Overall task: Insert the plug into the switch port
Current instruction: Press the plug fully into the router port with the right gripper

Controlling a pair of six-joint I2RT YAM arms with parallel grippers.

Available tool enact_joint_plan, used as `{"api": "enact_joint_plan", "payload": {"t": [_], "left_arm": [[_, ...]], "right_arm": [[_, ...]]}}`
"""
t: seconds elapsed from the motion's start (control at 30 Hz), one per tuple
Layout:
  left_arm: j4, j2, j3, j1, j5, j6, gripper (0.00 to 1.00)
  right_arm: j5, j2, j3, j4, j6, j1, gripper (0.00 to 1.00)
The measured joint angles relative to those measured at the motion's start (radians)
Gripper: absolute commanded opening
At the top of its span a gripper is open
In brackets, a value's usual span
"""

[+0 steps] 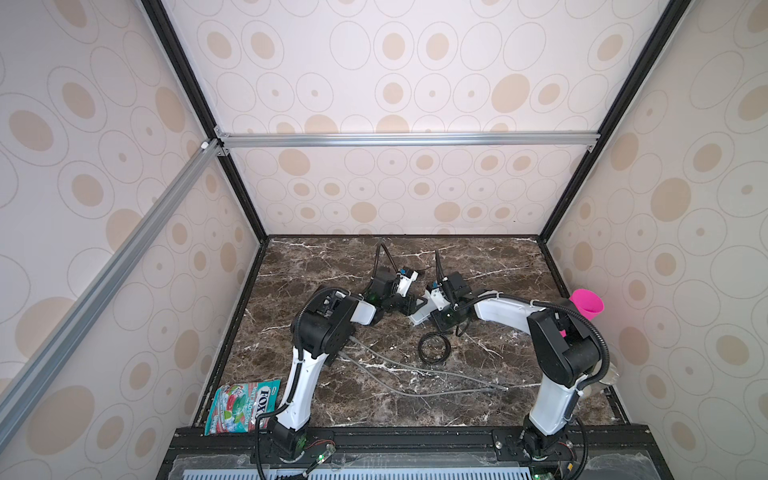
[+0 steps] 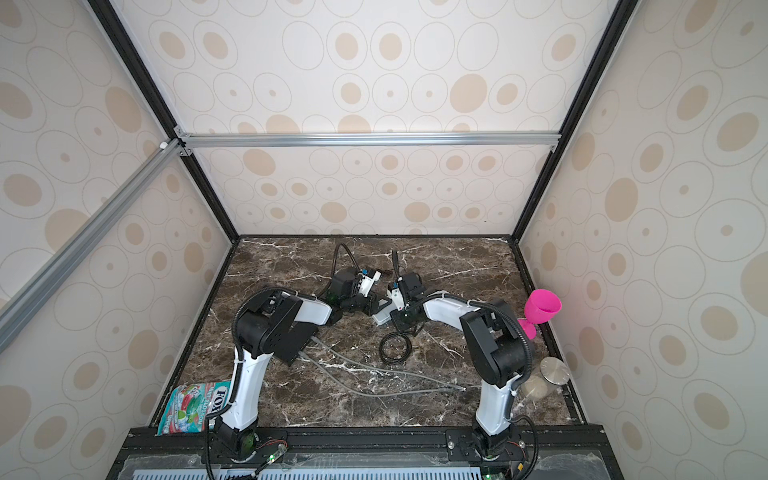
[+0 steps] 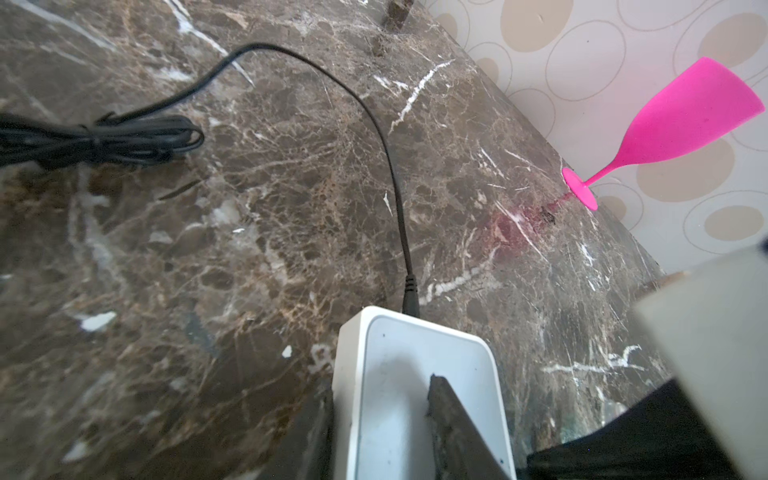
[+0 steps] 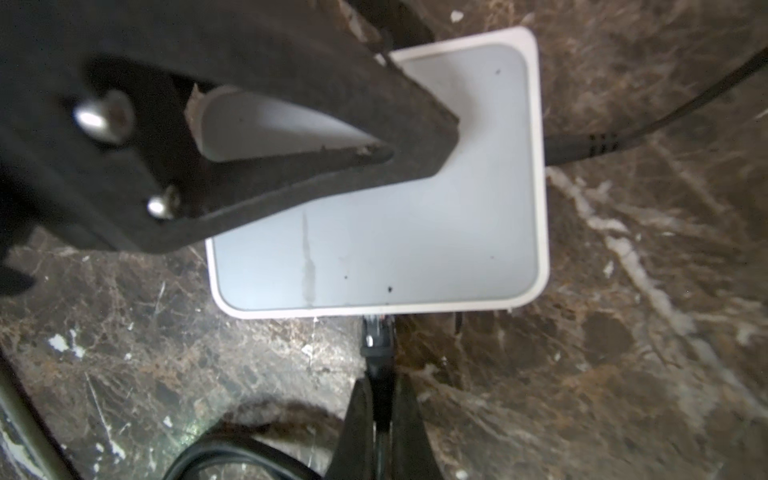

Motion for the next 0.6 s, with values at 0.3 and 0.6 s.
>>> {"api": "enact_joint_plan", "payload": {"t": [0.3, 0.6], "left_arm": [[0.005, 0.003, 0.008, 0.008, -0.019, 0.000, 0.37], [0.005, 0.011, 0.021, 0.013, -0.031, 0.000, 0.37]], "right_arm": [[0.003, 0.053, 0.047, -0.005, -0.008, 0.000, 0.00], [0.023, 0.078, 0.108, -0.049, -0.041, 0.000, 0.00]]}}
